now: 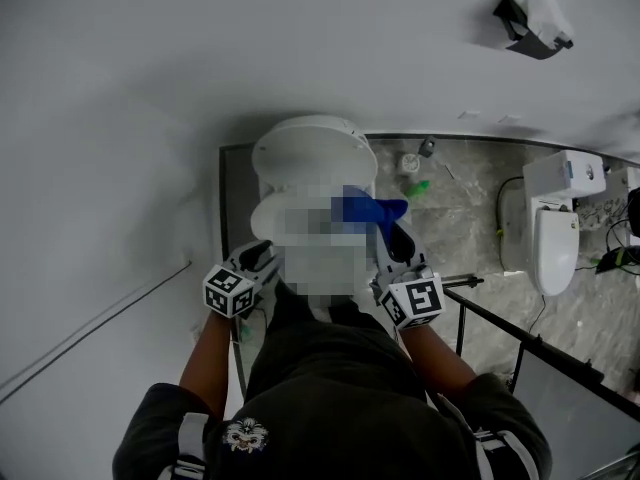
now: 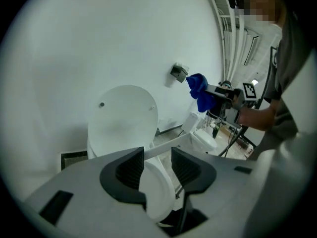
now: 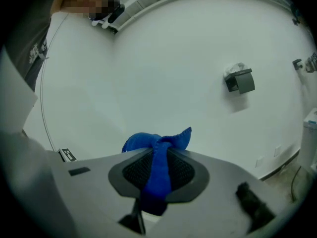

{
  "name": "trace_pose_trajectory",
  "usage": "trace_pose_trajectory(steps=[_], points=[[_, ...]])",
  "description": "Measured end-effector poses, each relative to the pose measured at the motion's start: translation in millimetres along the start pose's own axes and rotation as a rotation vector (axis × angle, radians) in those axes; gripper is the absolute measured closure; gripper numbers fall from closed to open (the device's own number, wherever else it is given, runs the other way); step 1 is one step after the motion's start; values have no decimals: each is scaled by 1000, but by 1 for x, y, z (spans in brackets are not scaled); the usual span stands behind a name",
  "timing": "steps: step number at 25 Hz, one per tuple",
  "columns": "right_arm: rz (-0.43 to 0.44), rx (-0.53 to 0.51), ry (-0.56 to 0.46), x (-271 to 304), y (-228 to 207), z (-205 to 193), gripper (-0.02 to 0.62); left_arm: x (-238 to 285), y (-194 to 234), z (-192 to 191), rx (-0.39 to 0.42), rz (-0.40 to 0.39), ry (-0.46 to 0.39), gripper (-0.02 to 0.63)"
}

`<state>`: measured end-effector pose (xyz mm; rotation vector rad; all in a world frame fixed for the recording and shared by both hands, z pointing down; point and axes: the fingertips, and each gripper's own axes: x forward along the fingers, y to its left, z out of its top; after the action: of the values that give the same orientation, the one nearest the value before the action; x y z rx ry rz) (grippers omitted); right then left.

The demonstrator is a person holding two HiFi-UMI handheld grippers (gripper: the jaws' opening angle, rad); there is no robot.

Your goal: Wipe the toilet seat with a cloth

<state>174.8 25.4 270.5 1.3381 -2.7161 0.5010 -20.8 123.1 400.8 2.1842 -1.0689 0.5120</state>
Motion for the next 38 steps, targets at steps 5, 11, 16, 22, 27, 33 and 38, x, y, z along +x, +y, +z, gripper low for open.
trace_pose_trajectory(steps=[5, 11, 16, 22, 27, 33, 38], points=[[65, 55, 91, 2, 12, -34, 523, -8, -11, -41, -101, -10, 69, 445], [52, 113, 189, 11, 13, -77, 523, -4, -22, -106, -198, -66, 223, 442], [-6, 83, 232, 22, 14, -105, 523, -1, -24, -162, -278, -128, 314, 442], [-113, 49, 285, 37, -14, -148, 523, 20, -25, -228, -337, -154, 412, 442], [-135, -12, 350, 45, -25, -191, 523, 41, -19, -282, -323, -142, 493, 465], [-113, -57, 421, 45, -28, -246, 523, 69, -4, -339, -355, -127, 527, 480], [-160, 16, 444, 33, -32, -288, 523, 88, 7, -370, -336, -145, 586, 480]])
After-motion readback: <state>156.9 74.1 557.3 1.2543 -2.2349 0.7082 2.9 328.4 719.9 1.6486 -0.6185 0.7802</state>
